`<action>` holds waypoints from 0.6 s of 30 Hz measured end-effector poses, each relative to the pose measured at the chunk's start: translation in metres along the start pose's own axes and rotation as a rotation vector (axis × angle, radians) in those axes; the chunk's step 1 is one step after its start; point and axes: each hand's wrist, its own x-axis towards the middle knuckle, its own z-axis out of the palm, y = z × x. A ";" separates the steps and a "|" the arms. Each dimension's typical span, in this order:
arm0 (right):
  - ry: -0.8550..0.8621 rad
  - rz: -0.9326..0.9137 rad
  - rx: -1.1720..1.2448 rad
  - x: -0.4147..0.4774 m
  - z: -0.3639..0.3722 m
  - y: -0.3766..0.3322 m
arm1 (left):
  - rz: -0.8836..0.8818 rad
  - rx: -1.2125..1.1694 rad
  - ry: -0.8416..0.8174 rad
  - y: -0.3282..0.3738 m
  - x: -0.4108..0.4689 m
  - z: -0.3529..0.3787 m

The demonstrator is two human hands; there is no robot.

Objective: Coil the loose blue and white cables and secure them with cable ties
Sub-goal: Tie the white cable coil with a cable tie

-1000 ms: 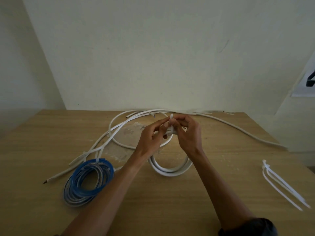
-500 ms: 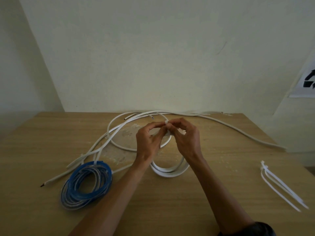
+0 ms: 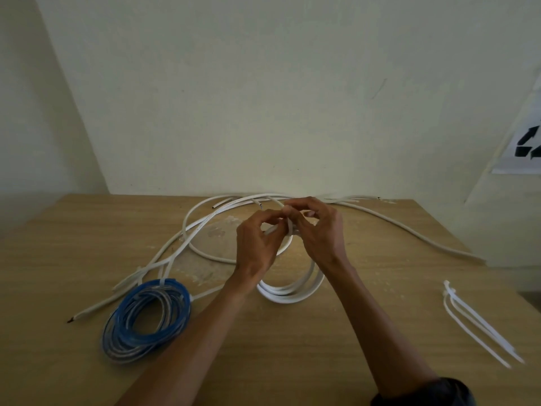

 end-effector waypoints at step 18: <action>-0.009 0.025 -0.052 -0.005 0.007 0.001 | -0.009 -0.002 0.019 -0.007 0.000 -0.005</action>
